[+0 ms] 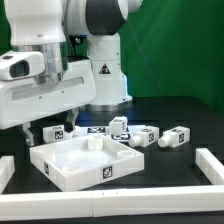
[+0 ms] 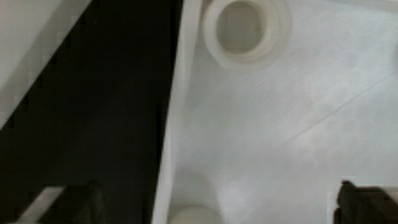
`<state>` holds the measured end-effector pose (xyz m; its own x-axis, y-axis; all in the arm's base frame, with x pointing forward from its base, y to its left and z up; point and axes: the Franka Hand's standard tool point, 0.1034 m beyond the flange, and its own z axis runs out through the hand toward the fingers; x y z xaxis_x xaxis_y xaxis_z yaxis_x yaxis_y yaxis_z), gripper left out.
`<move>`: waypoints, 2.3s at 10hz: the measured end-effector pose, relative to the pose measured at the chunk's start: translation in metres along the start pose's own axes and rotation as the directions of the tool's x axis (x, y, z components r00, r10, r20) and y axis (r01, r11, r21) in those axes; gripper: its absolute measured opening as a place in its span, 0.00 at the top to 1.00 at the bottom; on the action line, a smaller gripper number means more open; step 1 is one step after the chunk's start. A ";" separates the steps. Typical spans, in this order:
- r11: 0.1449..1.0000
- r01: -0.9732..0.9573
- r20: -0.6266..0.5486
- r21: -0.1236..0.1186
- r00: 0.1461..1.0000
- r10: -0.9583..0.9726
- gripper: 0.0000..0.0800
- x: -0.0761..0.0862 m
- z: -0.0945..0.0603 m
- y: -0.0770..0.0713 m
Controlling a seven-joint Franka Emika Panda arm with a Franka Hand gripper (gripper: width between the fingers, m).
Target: Assemble one leg
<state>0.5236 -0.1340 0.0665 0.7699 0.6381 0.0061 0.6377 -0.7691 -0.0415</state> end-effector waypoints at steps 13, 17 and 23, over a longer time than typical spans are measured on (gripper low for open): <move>0.995 -0.095 0.010 -0.023 0.995 0.095 0.83 0.000 0.058 0.024; 0.962 -0.272 0.000 -0.026 0.962 0.272 0.94 0.016 0.054 0.026; 0.784 -0.621 0.033 -0.013 0.783 0.621 0.94 0.070 0.060 -0.002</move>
Offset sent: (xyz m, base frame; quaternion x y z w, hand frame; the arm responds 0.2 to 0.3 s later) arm 0.0159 0.0115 -0.0303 -0.0220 0.0236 0.0456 0.9984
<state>0.5754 -0.0857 0.0075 0.9983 0.0230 -0.0543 0.0218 -0.9995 -0.0237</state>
